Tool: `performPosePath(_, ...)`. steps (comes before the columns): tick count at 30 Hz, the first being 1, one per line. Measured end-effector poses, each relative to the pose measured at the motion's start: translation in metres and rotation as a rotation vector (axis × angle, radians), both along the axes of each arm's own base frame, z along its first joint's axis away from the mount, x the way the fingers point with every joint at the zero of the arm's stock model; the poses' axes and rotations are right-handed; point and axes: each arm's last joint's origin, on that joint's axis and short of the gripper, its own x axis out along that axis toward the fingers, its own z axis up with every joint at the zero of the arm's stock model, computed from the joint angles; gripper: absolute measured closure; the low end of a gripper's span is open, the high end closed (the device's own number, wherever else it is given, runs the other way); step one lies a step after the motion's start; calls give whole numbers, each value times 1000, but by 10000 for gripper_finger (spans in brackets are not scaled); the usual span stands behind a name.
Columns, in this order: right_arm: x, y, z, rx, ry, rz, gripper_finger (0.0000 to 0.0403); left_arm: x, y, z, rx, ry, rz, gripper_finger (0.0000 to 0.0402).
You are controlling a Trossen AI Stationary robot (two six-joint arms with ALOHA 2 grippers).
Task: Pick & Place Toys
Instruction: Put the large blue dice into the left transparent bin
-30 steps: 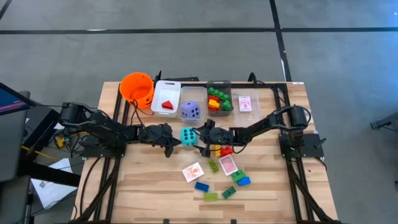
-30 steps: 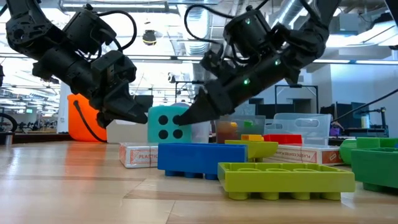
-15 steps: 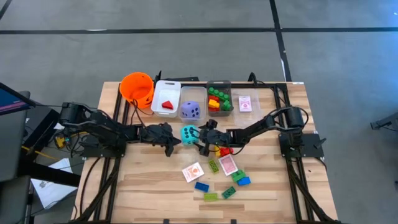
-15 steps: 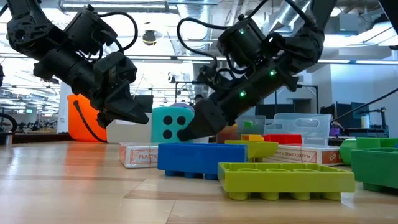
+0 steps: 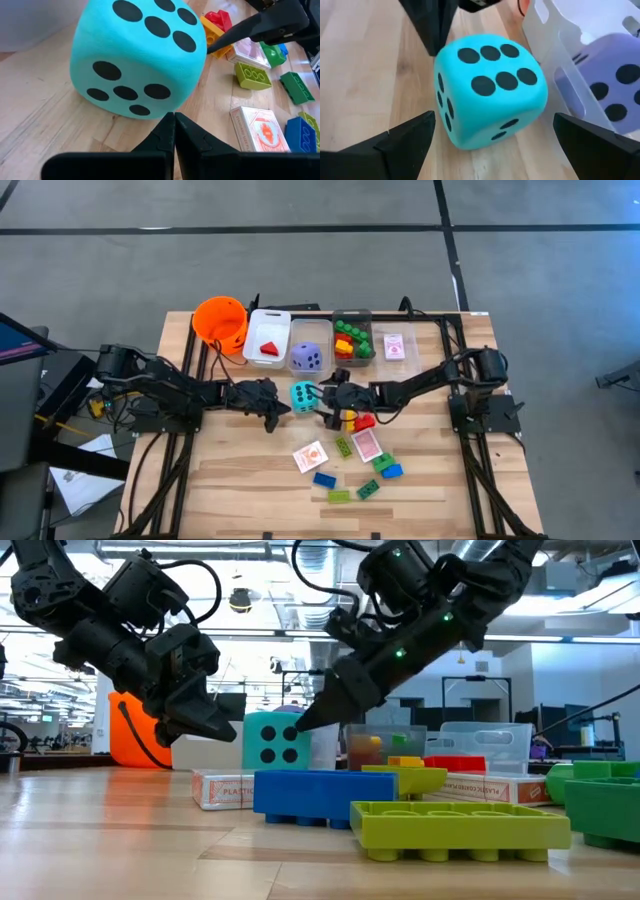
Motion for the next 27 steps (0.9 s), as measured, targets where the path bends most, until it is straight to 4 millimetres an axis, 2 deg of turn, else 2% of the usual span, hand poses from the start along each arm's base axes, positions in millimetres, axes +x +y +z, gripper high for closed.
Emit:
performPosePath(4, 2, -8, -1, 32, -9, 60, 3, 0, 0, 1, 0, -6, 0, 402)
performPosePath(11, 2, -19, -1, 47, -13, 53, 3, -3, 1, -4, 16, 52, 7, 402)
performPosePath(16, 3, -18, 0, 50, -17, 63, 3, -9, 15, -12, 99, 155, 127, 402)
performPosePath(21, 3, -18, 0, 48, -25, 59, 3, -10, 31, -9, 157, 138, 272, 402)
performPosePath(27, 3, -18, 0, 43, -23, 63, 3, -7, 38, -4, 197, 81, 291, 402)
